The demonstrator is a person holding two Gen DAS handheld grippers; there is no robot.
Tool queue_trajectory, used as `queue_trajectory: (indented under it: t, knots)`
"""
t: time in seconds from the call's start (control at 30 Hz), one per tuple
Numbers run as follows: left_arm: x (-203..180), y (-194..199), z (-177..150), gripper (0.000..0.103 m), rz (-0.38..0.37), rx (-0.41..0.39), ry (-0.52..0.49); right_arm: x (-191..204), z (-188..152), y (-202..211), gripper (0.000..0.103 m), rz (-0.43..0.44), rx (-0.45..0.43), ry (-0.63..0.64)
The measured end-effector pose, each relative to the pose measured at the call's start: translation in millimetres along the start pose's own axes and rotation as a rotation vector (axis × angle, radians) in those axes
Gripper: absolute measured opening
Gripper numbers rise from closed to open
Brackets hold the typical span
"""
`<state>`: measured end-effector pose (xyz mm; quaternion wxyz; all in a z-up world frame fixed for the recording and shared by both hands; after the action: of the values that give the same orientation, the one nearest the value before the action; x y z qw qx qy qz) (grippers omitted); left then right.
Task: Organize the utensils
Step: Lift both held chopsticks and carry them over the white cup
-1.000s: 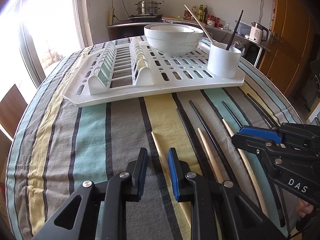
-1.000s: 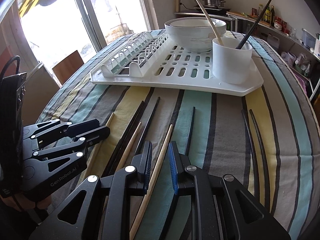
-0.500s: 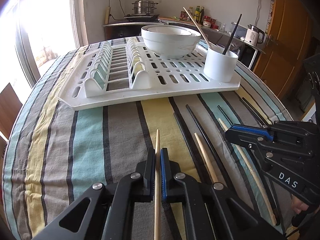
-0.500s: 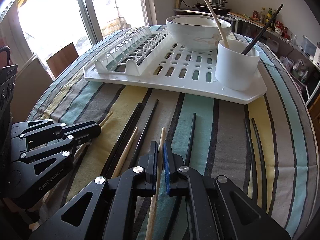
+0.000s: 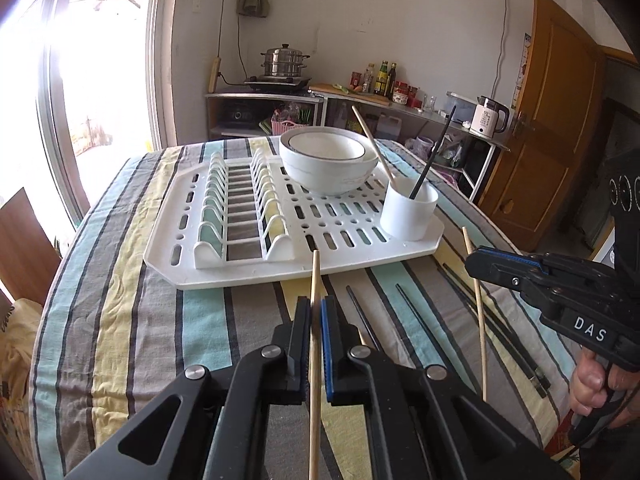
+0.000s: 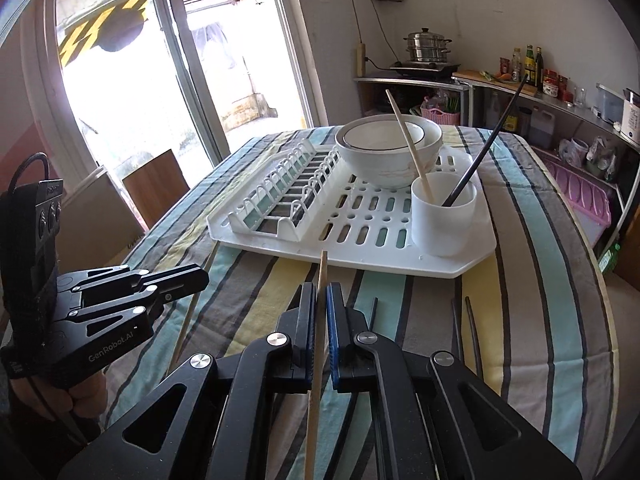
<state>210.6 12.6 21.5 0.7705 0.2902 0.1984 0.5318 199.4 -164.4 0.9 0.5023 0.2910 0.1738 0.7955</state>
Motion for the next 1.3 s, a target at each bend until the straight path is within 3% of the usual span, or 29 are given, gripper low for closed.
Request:
queue_trajectory:
  t: [0.27,0.73,1.3]
  knots:
    - [1,43,24,0.005,0.003,-0.105,0.003,5,14,35,0.005,0.036,-0.097,0.004]
    - [-11,56,36,0.004,-0.007,-0.135,-0.02,-5,25,65,0.005,0.046,-0.171,-0.005]
    - [-32,1,140,0.004,-0.108,-0.196,-0.034,-61,101,63,0.005,-0.038,-0.283,-0.054]
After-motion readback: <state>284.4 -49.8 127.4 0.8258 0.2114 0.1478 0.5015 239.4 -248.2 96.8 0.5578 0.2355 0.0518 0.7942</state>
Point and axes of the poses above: each gripper's, at about its wrist camera, not at the fingertips, and y roughly against the way its jaws point, x to its left, z to its top, the point moved 4 cm from there along -y, roughly the way its jaws point, and after that the axes turned 9 degrees about -y, right-handed, at the moved point
